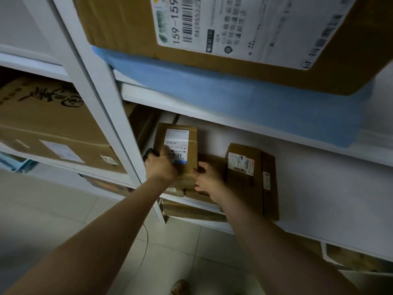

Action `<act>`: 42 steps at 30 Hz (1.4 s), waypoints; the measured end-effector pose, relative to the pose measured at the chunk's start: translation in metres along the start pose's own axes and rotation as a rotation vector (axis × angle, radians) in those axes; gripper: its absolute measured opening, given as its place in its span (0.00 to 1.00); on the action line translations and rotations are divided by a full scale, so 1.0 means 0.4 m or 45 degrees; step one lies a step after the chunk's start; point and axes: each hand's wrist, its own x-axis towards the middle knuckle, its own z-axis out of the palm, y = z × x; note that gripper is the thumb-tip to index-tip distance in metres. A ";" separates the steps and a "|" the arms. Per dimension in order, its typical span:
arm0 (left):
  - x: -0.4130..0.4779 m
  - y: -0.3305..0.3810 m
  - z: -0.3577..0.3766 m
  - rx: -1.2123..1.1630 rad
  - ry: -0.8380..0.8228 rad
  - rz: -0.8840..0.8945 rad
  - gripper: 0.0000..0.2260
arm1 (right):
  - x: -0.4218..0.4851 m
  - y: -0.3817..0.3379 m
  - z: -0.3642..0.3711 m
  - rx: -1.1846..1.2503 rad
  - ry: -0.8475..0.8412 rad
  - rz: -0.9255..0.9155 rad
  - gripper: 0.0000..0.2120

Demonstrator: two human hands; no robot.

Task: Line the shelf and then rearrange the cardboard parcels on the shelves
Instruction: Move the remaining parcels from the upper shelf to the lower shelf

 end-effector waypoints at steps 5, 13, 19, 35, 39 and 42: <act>0.007 0.002 0.000 0.155 -0.013 0.054 0.37 | -0.001 0.010 0.018 -0.072 0.019 -0.017 0.25; 0.039 0.002 -0.043 0.087 -0.062 0.107 0.31 | -0.013 0.002 0.026 -0.043 -0.054 -0.028 0.26; -0.046 0.030 -0.014 0.333 0.119 0.101 0.35 | -0.047 0.012 0.026 -0.216 -0.083 -0.071 0.28; -0.544 0.669 -0.117 0.946 -0.310 1.129 0.04 | -0.456 -0.061 -0.628 -0.782 -0.220 -0.062 0.24; -0.669 0.838 -0.139 0.808 -0.193 1.120 0.04 | -0.573 -0.072 -0.802 -0.742 -0.139 -0.089 0.17; -0.738 0.979 -0.161 0.492 -0.141 1.160 0.06 | -0.674 -0.112 -0.948 -0.753 0.050 -0.136 0.11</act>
